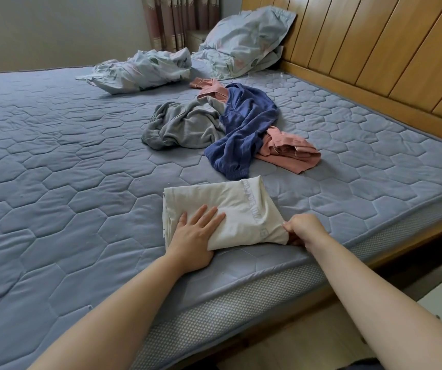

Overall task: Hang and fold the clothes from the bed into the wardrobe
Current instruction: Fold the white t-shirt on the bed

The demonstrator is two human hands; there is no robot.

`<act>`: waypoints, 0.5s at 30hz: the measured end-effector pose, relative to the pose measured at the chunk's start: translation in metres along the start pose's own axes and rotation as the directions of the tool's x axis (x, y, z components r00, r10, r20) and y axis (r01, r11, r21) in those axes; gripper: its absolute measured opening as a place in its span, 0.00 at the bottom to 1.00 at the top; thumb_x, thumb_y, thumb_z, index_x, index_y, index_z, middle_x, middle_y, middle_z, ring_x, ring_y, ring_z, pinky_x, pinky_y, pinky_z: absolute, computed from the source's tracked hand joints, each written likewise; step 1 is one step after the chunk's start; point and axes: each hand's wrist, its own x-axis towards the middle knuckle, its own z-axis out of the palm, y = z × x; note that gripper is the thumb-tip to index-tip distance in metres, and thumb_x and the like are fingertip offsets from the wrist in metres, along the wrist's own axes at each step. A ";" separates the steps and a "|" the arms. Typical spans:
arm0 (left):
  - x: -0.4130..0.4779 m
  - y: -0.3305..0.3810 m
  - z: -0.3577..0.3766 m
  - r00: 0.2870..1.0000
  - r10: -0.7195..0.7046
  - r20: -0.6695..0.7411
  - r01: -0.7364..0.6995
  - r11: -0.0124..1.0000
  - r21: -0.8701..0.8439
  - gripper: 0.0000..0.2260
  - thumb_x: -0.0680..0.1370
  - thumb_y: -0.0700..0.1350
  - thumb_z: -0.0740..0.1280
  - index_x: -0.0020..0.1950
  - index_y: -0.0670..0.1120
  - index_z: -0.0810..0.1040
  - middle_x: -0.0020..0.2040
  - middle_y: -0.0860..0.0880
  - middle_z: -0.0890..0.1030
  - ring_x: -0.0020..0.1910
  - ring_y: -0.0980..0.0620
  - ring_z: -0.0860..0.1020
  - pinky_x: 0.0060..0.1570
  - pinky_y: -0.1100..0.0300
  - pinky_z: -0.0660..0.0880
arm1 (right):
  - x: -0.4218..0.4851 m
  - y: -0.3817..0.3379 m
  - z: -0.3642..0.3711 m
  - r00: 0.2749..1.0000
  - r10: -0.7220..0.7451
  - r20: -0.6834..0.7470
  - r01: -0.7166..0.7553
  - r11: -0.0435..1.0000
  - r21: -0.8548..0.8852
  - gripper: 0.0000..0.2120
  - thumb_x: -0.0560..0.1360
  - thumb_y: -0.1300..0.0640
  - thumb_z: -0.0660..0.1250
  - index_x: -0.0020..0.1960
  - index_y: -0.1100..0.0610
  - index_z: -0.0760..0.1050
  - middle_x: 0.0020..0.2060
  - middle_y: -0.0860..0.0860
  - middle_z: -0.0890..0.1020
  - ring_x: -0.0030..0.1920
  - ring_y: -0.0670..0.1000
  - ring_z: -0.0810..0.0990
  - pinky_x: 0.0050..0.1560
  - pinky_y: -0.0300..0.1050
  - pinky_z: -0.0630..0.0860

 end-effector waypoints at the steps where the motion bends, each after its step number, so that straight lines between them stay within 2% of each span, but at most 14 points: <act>1: 0.000 0.000 0.001 1.000 0.002 0.000 -0.002 1.000 0.003 0.38 0.70 0.53 0.60 0.78 0.58 0.48 0.79 0.55 0.50 0.77 0.52 0.45 0.72 0.41 0.44 | -0.001 -0.001 0.000 0.999 -0.015 0.033 0.021 0.980 -0.197 0.13 0.80 0.60 0.58 0.41 0.65 0.76 0.35 0.58 0.80 0.35 0.56 0.80 0.34 0.43 0.76; 2: 0.000 0.000 0.001 1.000 0.002 0.003 -0.002 1.000 0.008 0.38 0.69 0.54 0.59 0.78 0.58 0.47 0.79 0.55 0.50 0.77 0.52 0.45 0.72 0.41 0.43 | -0.001 -0.004 -0.001 0.998 -0.051 0.048 0.063 0.949 -0.308 0.15 0.80 0.60 0.58 0.38 0.64 0.75 0.35 0.59 0.80 0.35 0.57 0.80 0.34 0.43 0.75; 3: 0.001 0.000 0.001 1.000 0.003 0.005 -0.003 1.000 0.015 0.38 0.69 0.55 0.58 0.77 0.59 0.47 0.79 0.55 0.50 0.77 0.52 0.45 0.72 0.41 0.43 | -0.001 -0.007 -0.003 0.994 -0.107 0.028 0.110 0.931 -0.348 0.14 0.78 0.61 0.58 0.36 0.62 0.74 0.36 0.60 0.80 0.37 0.58 0.79 0.35 0.44 0.74; 5: 0.001 0.001 0.001 1.000 0.009 0.005 -0.010 0.999 0.034 0.38 0.69 0.56 0.56 0.78 0.58 0.46 0.79 0.54 0.50 0.77 0.51 0.45 0.72 0.41 0.43 | 0.004 -0.016 -0.003 0.963 -0.238 -0.124 0.181 0.918 -0.353 0.12 0.77 0.59 0.60 0.34 0.58 0.71 0.40 0.59 0.79 0.42 0.58 0.77 0.40 0.44 0.70; 7: 0.001 0.002 0.002 1.000 0.016 0.002 -0.017 0.999 0.040 0.38 0.69 0.57 0.56 0.78 0.58 0.46 0.79 0.54 0.50 0.78 0.50 0.45 0.71 0.40 0.43 | 0.009 -0.030 0.002 0.915 -0.330 -0.234 0.251 0.917 -0.312 0.09 0.77 0.56 0.61 0.40 0.58 0.72 0.45 0.58 0.80 0.46 0.58 0.76 0.43 0.45 0.68; 10: 0.001 0.002 0.004 1.000 0.025 -0.003 -0.025 0.997 0.080 0.38 0.69 0.57 0.56 0.78 0.57 0.45 0.79 0.53 0.49 0.77 0.50 0.45 0.71 0.39 0.44 | 0.024 -0.049 0.012 0.914 -0.333 -0.233 0.283 0.933 -0.221 0.12 0.78 0.51 0.63 0.51 0.60 0.76 0.50 0.56 0.80 0.53 0.59 0.77 0.49 0.47 0.71; 12: 0.000 0.003 0.005 1.000 0.027 -0.012 -0.025 0.995 0.097 0.38 0.69 0.57 0.56 0.78 0.56 0.45 0.79 0.53 0.50 0.77 0.50 0.45 0.71 0.39 0.44 | 0.032 -0.056 0.017 0.911 -0.353 -0.214 0.312 0.928 -0.204 0.13 0.77 0.50 0.65 0.50 0.61 0.77 0.48 0.55 0.81 0.51 0.57 0.78 0.47 0.45 0.70; 15: 0.000 0.003 0.006 0.999 0.030 -0.027 -0.028 0.994 0.104 0.38 0.70 0.57 0.58 0.78 0.55 0.46 0.79 0.52 0.51 0.77 0.49 0.47 0.71 0.39 0.45 | 0.043 -0.059 0.017 0.893 -0.372 -0.254 0.353 0.928 -0.119 0.09 0.75 0.57 0.66 0.39 0.61 0.78 0.37 0.54 0.78 0.43 0.55 0.76 0.42 0.42 0.67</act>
